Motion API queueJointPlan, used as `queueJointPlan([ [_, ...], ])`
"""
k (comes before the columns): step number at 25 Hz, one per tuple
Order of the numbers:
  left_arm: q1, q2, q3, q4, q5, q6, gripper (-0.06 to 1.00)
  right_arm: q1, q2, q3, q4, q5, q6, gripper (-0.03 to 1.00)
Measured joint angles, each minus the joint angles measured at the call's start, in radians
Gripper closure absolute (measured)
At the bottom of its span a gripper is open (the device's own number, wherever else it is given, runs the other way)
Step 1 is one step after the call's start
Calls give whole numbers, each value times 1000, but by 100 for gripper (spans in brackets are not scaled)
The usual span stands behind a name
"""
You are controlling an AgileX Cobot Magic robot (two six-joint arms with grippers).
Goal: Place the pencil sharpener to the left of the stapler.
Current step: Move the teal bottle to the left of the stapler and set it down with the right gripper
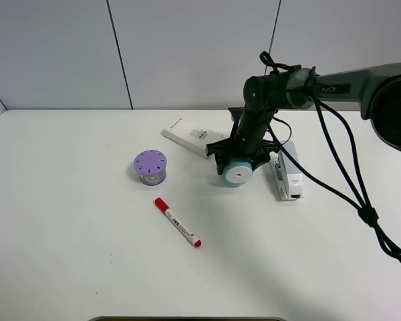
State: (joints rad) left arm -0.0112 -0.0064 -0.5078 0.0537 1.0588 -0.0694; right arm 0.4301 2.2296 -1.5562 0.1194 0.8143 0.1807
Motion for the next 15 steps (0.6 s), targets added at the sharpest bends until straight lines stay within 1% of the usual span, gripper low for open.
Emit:
queueJointPlan([
  [3, 0, 0, 0, 0, 0, 0, -1, 0, -2, 0, 0, -1, 0, 11],
  [7, 0, 0, 0, 0, 0, 0, -1, 0, -2, 0, 0, -1, 0, 2],
  [10, 0, 0, 0, 0, 0, 0, -1, 0, -2, 0, 0, -1, 0, -2],
  [15, 0, 0, 0, 0, 0, 0, -1, 0, -2, 0, 0, -5, 0, -2],
])
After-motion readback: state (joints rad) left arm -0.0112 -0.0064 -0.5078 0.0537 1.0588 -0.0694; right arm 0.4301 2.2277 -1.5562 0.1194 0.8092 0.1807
